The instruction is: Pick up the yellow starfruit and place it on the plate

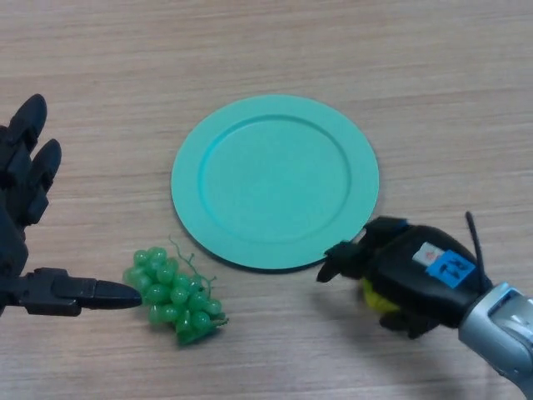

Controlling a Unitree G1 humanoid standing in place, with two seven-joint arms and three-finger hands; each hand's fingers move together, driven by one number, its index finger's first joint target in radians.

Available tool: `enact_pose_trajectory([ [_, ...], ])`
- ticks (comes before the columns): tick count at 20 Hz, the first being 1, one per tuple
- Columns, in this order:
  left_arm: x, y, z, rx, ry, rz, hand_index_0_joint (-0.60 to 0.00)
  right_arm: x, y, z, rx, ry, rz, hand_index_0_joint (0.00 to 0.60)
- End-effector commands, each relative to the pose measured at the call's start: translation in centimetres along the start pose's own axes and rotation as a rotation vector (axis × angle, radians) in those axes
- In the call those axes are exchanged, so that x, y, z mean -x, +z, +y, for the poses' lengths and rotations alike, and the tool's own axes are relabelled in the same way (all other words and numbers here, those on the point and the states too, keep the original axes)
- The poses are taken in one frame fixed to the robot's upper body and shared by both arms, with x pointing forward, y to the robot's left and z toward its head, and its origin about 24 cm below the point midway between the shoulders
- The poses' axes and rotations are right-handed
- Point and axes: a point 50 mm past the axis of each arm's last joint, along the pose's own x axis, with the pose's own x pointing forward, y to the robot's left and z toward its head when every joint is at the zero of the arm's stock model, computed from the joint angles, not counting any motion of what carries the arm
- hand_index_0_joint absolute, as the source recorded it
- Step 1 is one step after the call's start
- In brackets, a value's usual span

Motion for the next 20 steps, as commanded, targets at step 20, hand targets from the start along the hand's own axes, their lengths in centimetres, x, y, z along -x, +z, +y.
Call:
enact_pose_trajectory([
  [20, 0.5, 3.3, 2.2, -0.046, 0.09, -0.221, 0.0, -4.4, 5.7, -3.6, -0.818, -0.138, -0.226, 0.6],
])
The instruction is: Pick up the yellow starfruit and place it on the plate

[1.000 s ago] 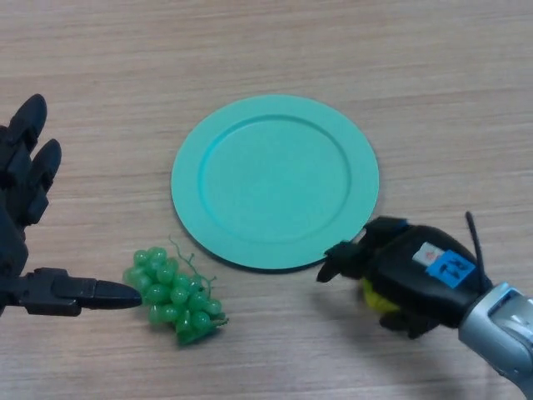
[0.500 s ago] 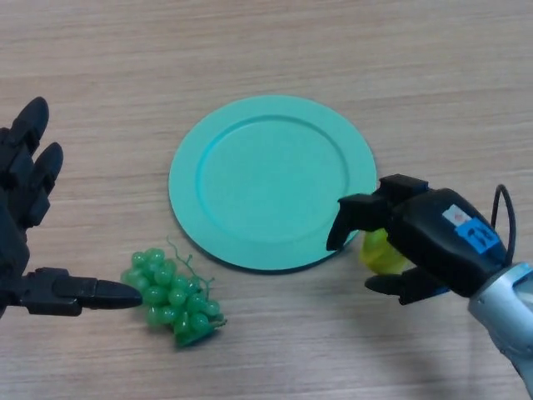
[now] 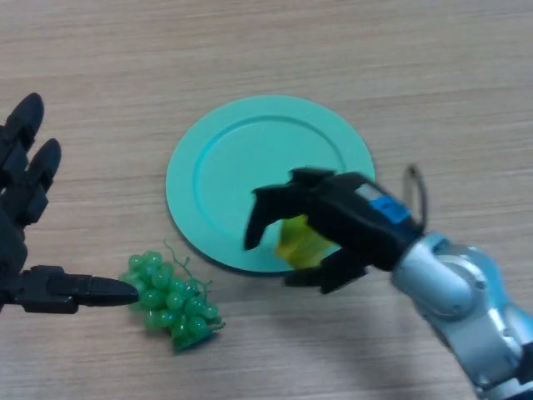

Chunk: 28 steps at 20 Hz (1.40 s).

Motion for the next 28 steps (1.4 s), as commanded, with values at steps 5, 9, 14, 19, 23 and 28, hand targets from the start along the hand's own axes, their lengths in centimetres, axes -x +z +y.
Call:
enact_pose_trajectory([
  [5, 0.7, 3.4, 2.0, -0.091, 0.092, -0.222, 0.0, -1.0, 4.0, -3.2, -1.424, -0.081, 0.036, 0.6],
  [9, 0.7, 3.5, 2.0, -0.091, 0.094, -0.227, 0.0, -1.2, 11.9, -6.8, 0.127, -0.156, -0.106, 0.6],
  [14, 0.6, 3.5, 1.7, -0.091, 0.084, -0.226, 0.0, -3.9, 1.2, -5.0, 0.528, -0.256, -0.136, 0.6],
  [19, 0.6, 3.7, 1.6, -0.089, 0.083, -0.23, 0.0, -3.8, 1.4, -5.4, 0.57, -0.271, -0.134, 0.6],
  [23, 0.5, 3.7, 1.6, -0.09, 0.082, -0.229, 0.0, -3.5, 1.4, -5.7, 0.55, -0.269, -0.122, 0.6],
  [28, 0.2, 3.6, 1.1, -0.09, 0.063, -0.227, 0.0, -3.3, 1.1, -5.7, 0.519, -0.259, -0.096, 0.6],
])
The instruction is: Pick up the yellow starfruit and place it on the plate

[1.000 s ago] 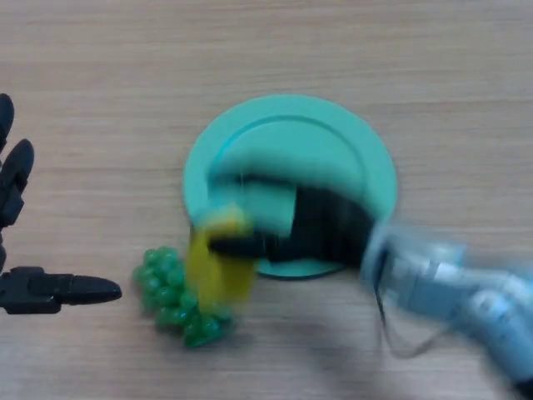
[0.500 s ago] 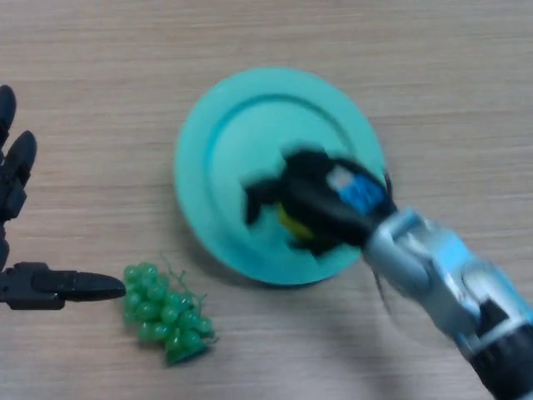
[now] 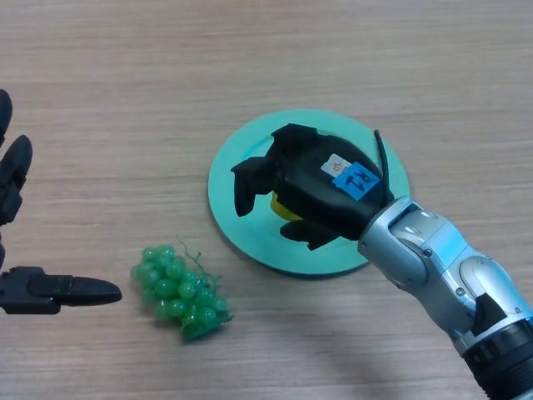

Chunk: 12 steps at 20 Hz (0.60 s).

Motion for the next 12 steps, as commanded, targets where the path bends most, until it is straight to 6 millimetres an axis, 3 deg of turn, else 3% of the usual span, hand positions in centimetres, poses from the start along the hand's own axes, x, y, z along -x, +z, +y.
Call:
enact_pose_trajectory([
  [1, -0.28, 3.31, 0.37, -0.069, 0.009, -0.201, 0.0, -0.37, -0.66, -4.82, -0.022, -0.22, -0.01, 0.6],
  [12, -0.6, 3.11, 0.22, -0.072, -0.009, -0.175, 0.0, -0.76, -0.96, -5.04, -0.027, -0.247, -0.031, 0.6],
])
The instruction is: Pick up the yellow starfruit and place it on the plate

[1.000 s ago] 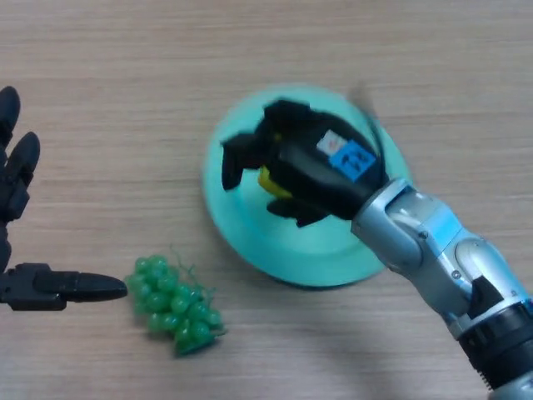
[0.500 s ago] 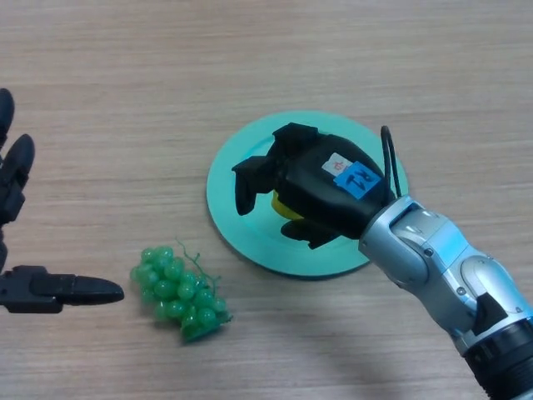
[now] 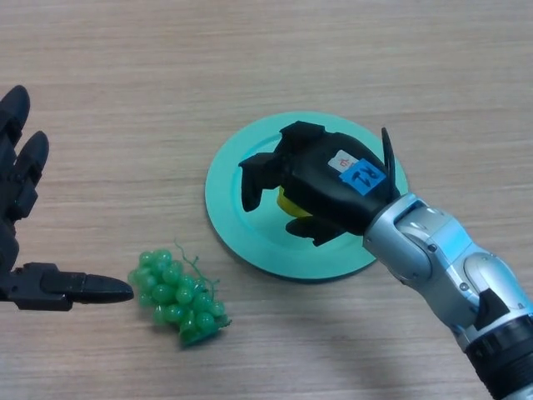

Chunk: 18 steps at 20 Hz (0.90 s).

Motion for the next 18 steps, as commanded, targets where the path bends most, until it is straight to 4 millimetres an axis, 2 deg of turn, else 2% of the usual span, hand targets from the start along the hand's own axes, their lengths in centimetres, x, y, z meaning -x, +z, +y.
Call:
enact_pose_trajectory([
  [1, -0.2, 3.1, 0.9, -0.082, 0.022, -0.171, 0.0, -0.7, -0.1, -5.0, -0.016, -0.252, -0.057, 0.6],
  [3, -0.3, 3.1, 1.0, -0.083, 0.027, -0.175, 0.0, -0.6, -0.2, -4.9, -0.038, -0.251, -0.053, 0.6],
  [4, -0.2, 3.2, 1.1, -0.082, 0.031, -0.179, 0.0, -0.5, -0.2, -5.0, -0.03, -0.252, -0.051, 0.55],
  [5, -0.2, 3.2, 1.0, -0.082, 0.031, -0.18, 0.0, -0.5, -0.2, -5.1, -0.032, -0.254, -0.049, 0.45],
  [6, -0.2, 3.1, 1.1, -0.081, 0.031, -0.179, 0.0, -0.4, -0.3, -5.1, -0.035, -0.271, -0.041, 0.3],
  [7, -0.2, 3.1, 1.1, -0.08, 0.03, -0.178, 0.0, -0.2, -0.3, -5.1, -0.043, -0.286, -0.035, 0.2],
  [8, -0.2, 3.1, 1.0, -0.084, 0.027, -0.176, 0.0, 0.2, -0.2, -5.2, -0.054, -0.324, -0.037, 0.057],
  [9, -0.2, 3.1, 1.0, -0.087, 0.027, -0.176, 0.0, 0.4, -0.1, -5.3, -0.048, -0.346, -0.041, 0.0],
  [13, -0.3, 3.1, 1.2, -0.082, 0.039, -0.196, 0.0, 0.4, -0.2, -5.6, 0.023, -0.37, -0.042, 0.0],
  [18, -0.4, 3.1, 1.2, -0.079, 0.044, -0.197, 0.0, 0.4, -0.3, -5.9, -0.002, -0.377, -0.037, 0.0],
])
